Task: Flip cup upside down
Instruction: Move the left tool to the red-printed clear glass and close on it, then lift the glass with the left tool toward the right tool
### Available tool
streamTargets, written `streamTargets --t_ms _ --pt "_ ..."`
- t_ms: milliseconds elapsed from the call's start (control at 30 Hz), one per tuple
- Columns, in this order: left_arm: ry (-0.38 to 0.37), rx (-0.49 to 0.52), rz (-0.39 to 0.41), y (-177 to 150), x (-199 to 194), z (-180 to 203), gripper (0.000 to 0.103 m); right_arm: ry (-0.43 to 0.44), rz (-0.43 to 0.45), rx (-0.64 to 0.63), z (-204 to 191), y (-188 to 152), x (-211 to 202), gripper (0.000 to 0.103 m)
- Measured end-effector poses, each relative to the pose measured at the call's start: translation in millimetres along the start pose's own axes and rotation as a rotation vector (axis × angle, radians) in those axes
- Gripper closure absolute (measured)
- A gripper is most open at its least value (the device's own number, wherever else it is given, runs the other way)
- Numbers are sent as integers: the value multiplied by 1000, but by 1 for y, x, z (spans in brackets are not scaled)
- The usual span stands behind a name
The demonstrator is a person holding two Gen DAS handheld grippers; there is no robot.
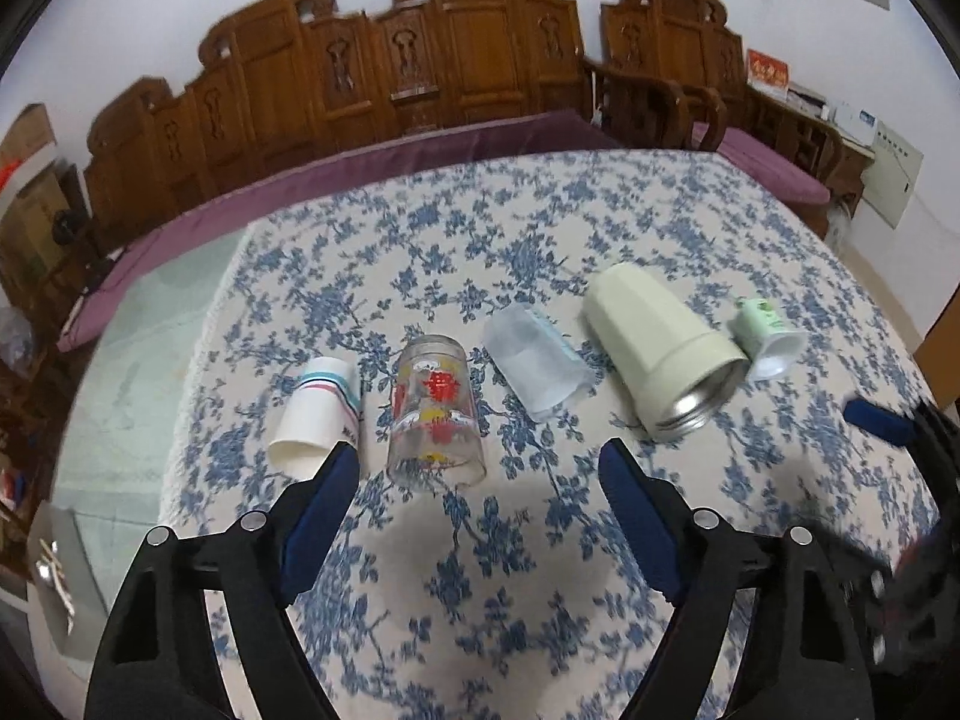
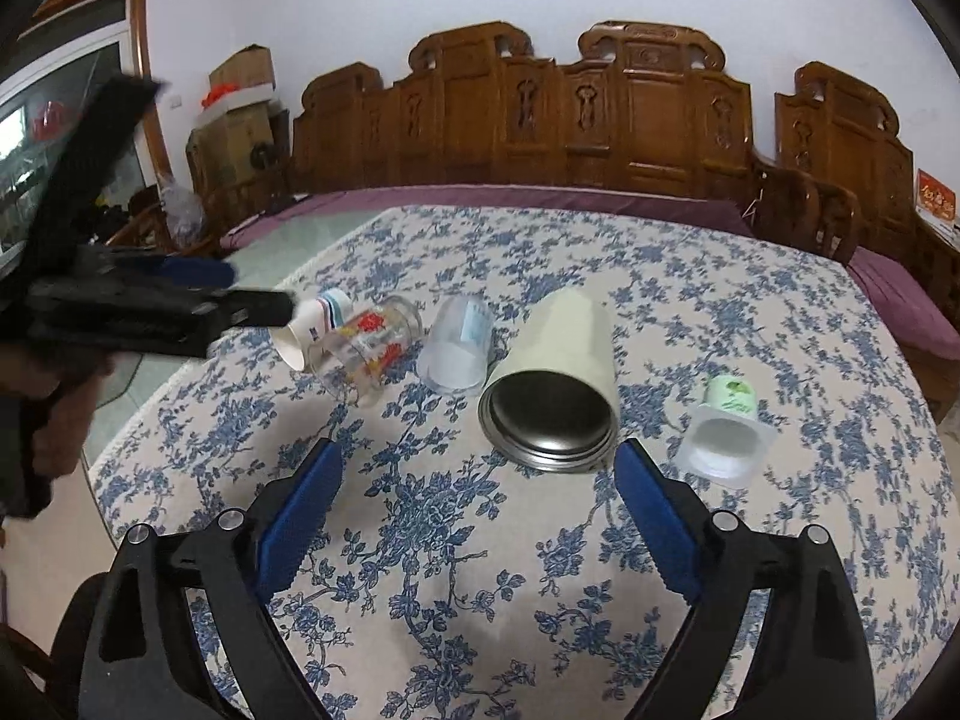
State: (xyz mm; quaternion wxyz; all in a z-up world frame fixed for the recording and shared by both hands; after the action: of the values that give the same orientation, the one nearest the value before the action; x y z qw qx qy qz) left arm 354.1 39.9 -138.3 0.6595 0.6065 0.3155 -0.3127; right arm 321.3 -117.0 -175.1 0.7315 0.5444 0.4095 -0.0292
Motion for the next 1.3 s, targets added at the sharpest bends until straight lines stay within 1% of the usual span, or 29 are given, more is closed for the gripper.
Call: streamTargets --t_ms 167,267,300,367,467,667,900,933,1133,1300 --pt "18 -16 -92 13 53 -8 27 14 -33 7 -4 -11 13 10" --pt "37 -44 -145 18 83 -17 35 18 -49 12 -4 -18 17 10" --pt "40 -60 -167 19 92 -22 36 19 -54 13 -4 -19 18 10" --pt "40 -96 -207 21 108 -31 40 23 -64 20 -2 -24 22 10" --pt "29 -129 -246 24 124 -37 40 25 -69 27 0 -27 24 10" --pt "38 -131 -288 29 143 -36 42 31 -72 41 3 -32 25 10" --pt "71 -108 -338 28 162 -31 45 30 -74 54 5 -36 23 10" --pt "70 -104 -339 29 164 -31 47 30 -74 56 6 -36 23 10" --pt "98 -79 -333 29 165 -29 48 21 -74 63 10 -39 17 10" --pt "87 -42 -316 19 149 -25 48 12 -74 75 14 -42 13 10"
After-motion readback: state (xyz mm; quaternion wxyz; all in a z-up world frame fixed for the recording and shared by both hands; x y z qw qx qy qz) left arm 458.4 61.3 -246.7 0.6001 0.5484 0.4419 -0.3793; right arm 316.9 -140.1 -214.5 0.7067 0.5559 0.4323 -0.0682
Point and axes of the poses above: each gripper's, at about its wrist camera, not at the fingertips, and x roughly the way its jaws point, z to its right, y to its top, the point moved 6 cm from there along x, roughly the way its jaws point, and after that the axes turned 14 degrees about -x, right-handed, at the moved point
